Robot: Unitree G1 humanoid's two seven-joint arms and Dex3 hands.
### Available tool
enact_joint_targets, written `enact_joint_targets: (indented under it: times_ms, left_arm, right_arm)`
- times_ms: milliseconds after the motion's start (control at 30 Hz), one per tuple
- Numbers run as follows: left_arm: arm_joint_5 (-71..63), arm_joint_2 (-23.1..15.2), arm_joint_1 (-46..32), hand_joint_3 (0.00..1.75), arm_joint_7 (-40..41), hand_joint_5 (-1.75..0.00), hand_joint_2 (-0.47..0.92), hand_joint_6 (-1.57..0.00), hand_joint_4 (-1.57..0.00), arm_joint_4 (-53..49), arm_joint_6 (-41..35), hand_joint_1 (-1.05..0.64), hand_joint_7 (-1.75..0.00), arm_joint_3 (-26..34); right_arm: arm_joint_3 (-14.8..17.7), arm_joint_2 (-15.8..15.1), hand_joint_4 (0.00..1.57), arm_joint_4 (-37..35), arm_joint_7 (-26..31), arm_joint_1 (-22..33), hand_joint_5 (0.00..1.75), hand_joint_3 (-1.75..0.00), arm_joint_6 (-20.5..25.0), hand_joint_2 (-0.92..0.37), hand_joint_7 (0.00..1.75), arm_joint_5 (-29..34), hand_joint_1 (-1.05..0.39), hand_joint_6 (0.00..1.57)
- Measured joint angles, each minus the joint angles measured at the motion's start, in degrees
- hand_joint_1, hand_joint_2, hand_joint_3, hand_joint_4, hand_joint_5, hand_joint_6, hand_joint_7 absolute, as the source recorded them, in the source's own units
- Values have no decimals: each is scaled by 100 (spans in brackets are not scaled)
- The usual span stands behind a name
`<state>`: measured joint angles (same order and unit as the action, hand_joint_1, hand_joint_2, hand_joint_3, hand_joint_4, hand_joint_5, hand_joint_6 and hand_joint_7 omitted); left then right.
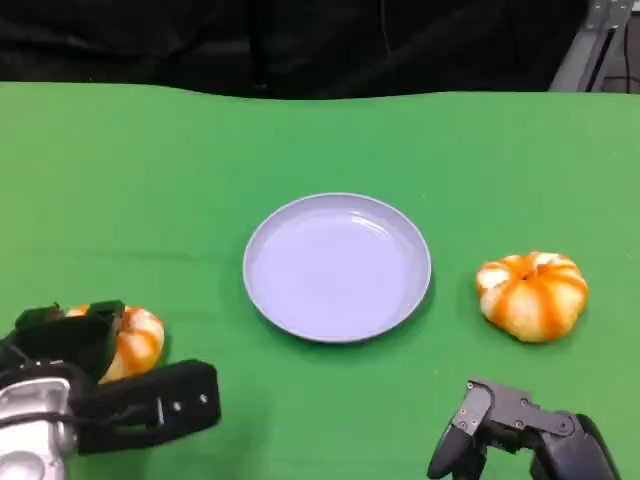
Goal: Grasp the bread from the table and place it into the plate.
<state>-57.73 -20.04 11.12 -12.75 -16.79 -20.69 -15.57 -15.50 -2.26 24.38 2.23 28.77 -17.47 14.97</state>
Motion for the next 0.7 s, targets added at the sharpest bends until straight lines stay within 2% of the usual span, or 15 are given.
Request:
enact_joint_targets:
  times_ms: [67,100,133,200,233,267,300,333,367,400,433,600,700]
  left_arm:
    - [209,-39,166,3,-1,-43,92,-32,-14,-289,85,-41,-7,-36]
    - [302,-60,242,3,0,-48,92,-51,-36,-361,121,-35,-10,-58]
    - [380,-74,297,4,48,-51,92,-58,-46,-437,188,-34,-11,-63]
    - [640,-103,304,1,432,-102,89,-91,-75,-578,439,-27,-11,-11]
    - [800,-107,283,1,772,-135,86,-112,-87,-674,646,-26,-19,41]
    - [906,-116,238,2,1173,-154,86,-113,-90,-762,877,-26,-43,90]
    - [1002,-119,177,18,1627,-164,83,-100,-95,-868,1144,-24,-93,134]
    - [1053,-123,103,71,2089,-170,60,-85,-98,-960,1407,-22,-141,159]
    - [1065,-124,37,98,2542,-172,49,-81,-98,-1054,1672,-20,-157,162]
    - [1088,-124,-13,114,2958,-174,39,-80,-99,-1145,1929,-16,-168,162]
    - [1106,-122,-56,120,3326,-174,35,-80,-99,-1212,2143,-13,-171,158]
    - [1021,-116,27,129,5366,-175,27,-83,-103,-1777,3151,-7,-175,83]
    - [996,-117,191,147,6203,-175,16,-86,-107,-2055,3639,-11,-175,4]
  right_arm:
    - [-1,-4,81,1,-4,15,175,-162,1,-19,143,-4,-1,82]
    - [-2,-3,81,2,-4,16,175,-162,1,-19,143,-4,-1,82]
    - [-2,-3,81,3,-4,15,175,-162,1,-19,143,-2,-1,82]
    - [-3,-4,81,4,-4,17,175,-162,1,-19,143,1,-1,82]
    - [-3,-4,82,5,-4,14,175,-162,1,-19,143,4,-1,82]
    - [-4,-5,82,6,-3,13,175,-162,1,-19,143,5,-1,82]
    - [-6,-4,82,6,-3,12,175,-162,1,-19,143,6,-1,82]
    - [-9,-4,83,8,-3,10,175,-162,1,-19,143,6,-1,82]
    - [-10,-3,83,10,-3,11,175,-162,1,-19,143,6,-1,82]
    - [-11,-3,83,14,-3,10,175,-162,1,-19,143,7,-1,82]
    - [-13,-3,83,22,-3,11,175,-162,1,-19,143,7,-1,82]
    - [-14,0,83,23,2,6,175,-162,1,-19,143,9,-1,83]
    - [-14,3,84,22,6,3,175,-163,1,-18,143,9,-1,83]
